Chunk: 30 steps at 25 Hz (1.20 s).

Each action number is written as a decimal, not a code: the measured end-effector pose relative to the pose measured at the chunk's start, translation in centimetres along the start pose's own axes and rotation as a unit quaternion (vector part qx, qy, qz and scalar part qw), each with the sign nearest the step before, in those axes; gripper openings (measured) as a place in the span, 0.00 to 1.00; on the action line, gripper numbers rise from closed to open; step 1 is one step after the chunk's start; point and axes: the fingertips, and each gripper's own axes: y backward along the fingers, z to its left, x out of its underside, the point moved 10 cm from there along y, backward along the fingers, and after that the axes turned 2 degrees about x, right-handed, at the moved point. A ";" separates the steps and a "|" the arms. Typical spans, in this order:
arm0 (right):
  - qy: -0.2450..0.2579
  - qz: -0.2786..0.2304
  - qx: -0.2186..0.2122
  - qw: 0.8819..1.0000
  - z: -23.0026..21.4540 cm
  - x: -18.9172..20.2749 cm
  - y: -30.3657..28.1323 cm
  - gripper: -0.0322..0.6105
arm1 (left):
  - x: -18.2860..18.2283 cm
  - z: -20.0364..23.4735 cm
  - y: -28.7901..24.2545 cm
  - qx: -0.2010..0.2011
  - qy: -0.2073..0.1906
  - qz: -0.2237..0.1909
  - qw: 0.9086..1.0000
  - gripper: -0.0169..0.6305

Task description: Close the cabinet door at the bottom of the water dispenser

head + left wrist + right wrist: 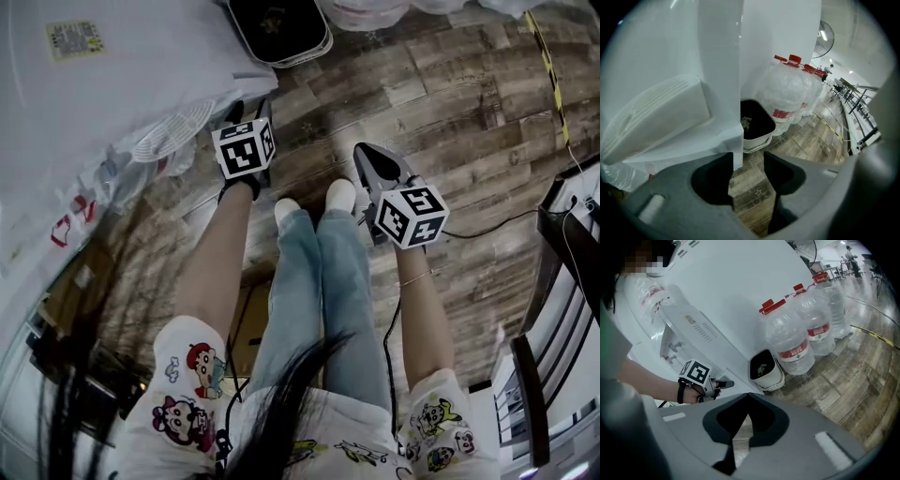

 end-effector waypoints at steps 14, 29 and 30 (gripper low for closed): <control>0.009 -0.005 0.005 1.000 1.3 0.4 1.7 0.06 | 0.0 -0.5 2.3 0.011 -0.008 -0.013 1.000 0.34; 0.066 -0.079 0.012 0.995 11.0 -6.7 9.8 0.06 | -2.8 -2.5 17.3 0.070 0.008 -0.088 0.994 0.34; 0.069 -0.087 0.010 0.994 12.1 -7.1 10.7 0.06 | -3.0 -2.5 18.9 0.077 0.013 -0.096 0.992 0.34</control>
